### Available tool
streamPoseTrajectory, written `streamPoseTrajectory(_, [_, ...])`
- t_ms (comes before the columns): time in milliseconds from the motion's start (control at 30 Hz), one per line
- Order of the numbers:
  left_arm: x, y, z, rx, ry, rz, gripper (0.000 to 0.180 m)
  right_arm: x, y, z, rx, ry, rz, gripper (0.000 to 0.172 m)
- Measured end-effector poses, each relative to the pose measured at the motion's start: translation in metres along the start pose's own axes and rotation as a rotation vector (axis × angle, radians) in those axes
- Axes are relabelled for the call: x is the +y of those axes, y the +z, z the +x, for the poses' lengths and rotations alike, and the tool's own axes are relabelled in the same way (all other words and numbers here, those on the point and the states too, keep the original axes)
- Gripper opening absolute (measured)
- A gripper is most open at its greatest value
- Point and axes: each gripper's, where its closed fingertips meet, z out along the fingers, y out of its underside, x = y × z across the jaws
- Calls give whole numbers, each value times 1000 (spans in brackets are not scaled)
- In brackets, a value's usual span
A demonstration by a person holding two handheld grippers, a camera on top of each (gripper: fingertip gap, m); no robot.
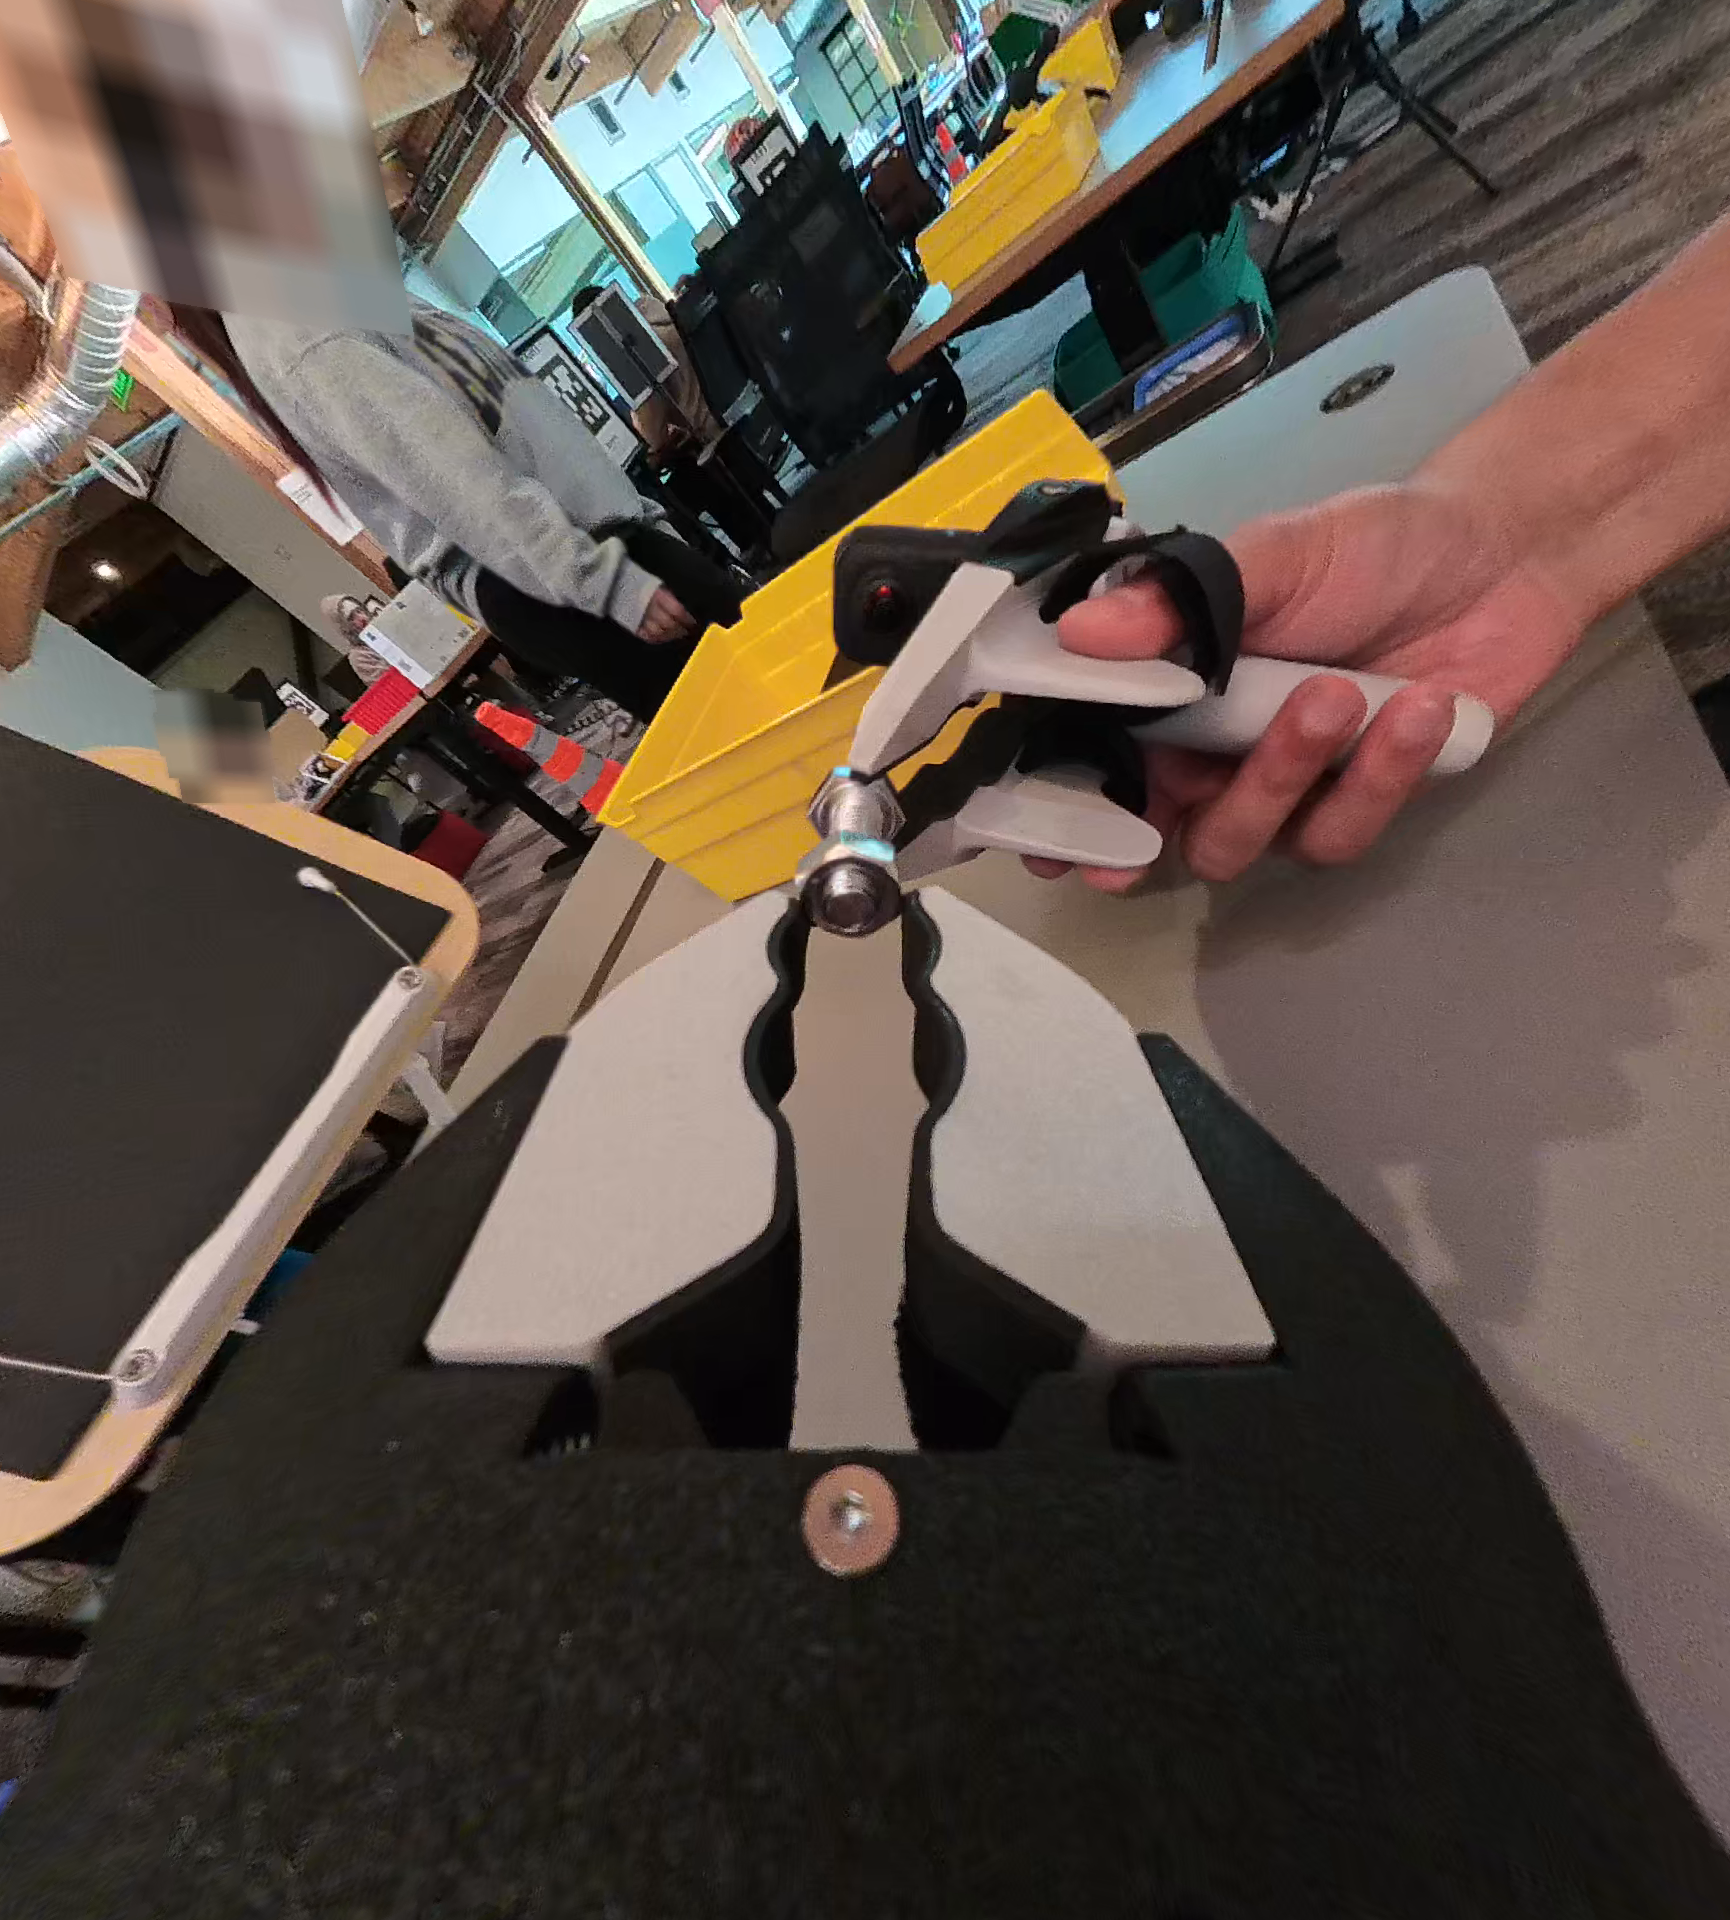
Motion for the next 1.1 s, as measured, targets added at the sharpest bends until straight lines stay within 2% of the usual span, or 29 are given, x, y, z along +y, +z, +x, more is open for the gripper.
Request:
streamPoseTrajectory(133, [-5,-1,-3,34,-205,45,17,-1,1,-4,11,-94,2,16])
streamPoseTrajectory(267, [-11,-1,-5,141,-645,120,16,2,1,-6,49,-263,-32,16])
streamPoseTrajectory(367, [-16,-4,-7,290,-1062,183,16,12,4,-2,150,-557,-117,17])
streamPoseTrajectory(433, [-18,-6,-5,410,-1300,218,16,13,6,-1,209,-751,-115,17])
streamPoseTrajectory(467, [-18,-6,-4,450,-1387,232,16,13,5,0,234,-817,-114,17])
streamPoseTrajectory(533, [-17,-6,-4,486,-1450,270,23,12,4,0,260,-830,-116,17])
streamPoseTrajectory(667, [-11,-5,-6,482,-1349,280,39,7,3,-5,223,-677,-88,17])
streamPoseTrajectory(733, [-5,-7,-13,437,-1233,272,46,7,2,-5,208,-592,-97,17])
streamPoseTrajectory(833, [4,-10,-19,332,-909,248,52,11,0,-2,190,-392,-142,17])
streamPoseTrajectory(967, [4,-9,1,276,-292,235,51,16,-2,5,137,-129,-187,16])
streamPoseTrajectory(1000, [4,-8,7,265,-165,221,45,17,-2,6,121,-79,-189,16])
streamPoseTrajectory(1033, [4,-7,11,252,-71,211,39,17,-3,6,100,-32,-196,16])
streamPoseTrajectory(1100, [4,-5,13,241,-12,206,40,18,-5,6,71,39,-204,16])
